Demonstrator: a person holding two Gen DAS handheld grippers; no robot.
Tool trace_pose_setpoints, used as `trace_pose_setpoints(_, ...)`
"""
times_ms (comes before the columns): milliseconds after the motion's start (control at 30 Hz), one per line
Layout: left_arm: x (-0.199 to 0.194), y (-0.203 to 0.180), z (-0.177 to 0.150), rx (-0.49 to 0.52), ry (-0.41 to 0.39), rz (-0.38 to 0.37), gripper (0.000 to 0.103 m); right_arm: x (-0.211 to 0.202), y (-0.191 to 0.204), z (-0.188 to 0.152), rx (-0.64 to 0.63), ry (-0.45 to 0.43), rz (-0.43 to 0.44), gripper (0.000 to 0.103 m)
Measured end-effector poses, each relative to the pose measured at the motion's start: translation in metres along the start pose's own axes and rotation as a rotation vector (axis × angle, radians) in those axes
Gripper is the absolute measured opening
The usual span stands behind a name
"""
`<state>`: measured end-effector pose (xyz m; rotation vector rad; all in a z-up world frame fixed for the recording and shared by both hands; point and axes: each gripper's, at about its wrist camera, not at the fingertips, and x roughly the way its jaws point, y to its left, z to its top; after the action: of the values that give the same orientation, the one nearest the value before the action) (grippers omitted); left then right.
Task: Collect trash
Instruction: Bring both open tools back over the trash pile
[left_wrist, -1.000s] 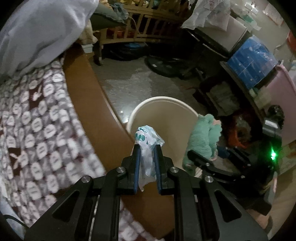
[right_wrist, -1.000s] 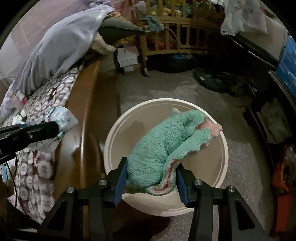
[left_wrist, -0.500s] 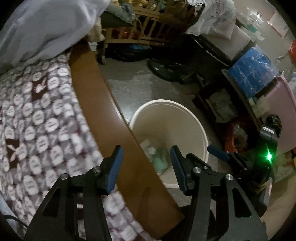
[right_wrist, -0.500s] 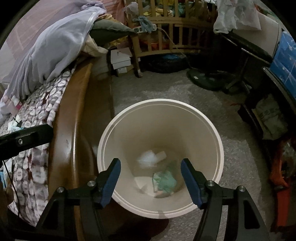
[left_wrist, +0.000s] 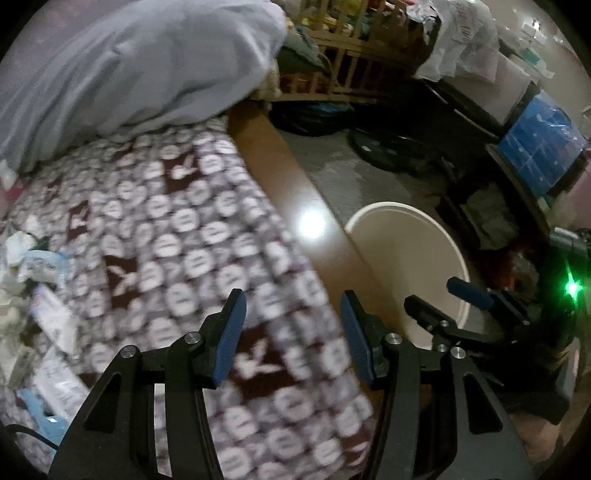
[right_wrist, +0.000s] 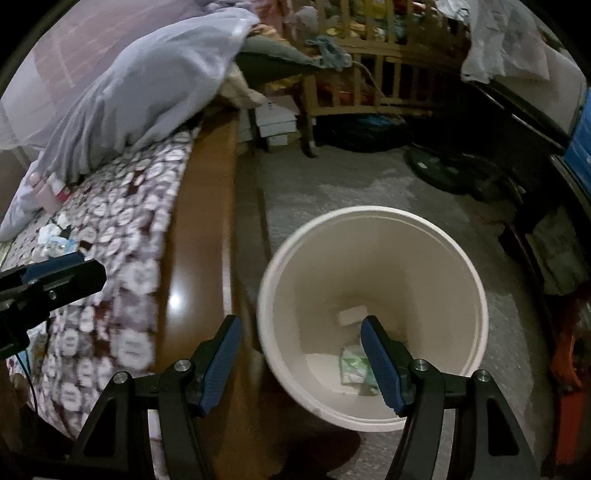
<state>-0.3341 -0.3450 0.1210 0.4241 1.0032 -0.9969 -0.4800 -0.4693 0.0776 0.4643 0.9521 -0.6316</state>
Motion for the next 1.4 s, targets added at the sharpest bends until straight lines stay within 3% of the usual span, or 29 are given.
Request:
trace_pose_setpoints(433,-0.037,0.071,-0.024,-0.083,-0.027,0.105,0.051,-0.004,0.084,0.007,-0.089,-0.013,0.097,0.067)
trace_pose_setpoints(900,-0.074,0.16,-0.055,-0.202,-0.031,0.193,0.051,0.012,0.184,0.011,-0.229,0.033,0.215,0.068)
trace_pose_setpoints(1167,-0.09,0.234,-0.08,-0.309,-0.022,0.28,0.051,0.016,0.232,0.007,-0.31,0.05,0.272,0.068)
trace_pose_setpoints(1400,-0.096,0.292,-0.098,-0.446,-0.013,0.294,0.051,0.03,0.267,0.023,-0.326,0.052,0.324,0.07)
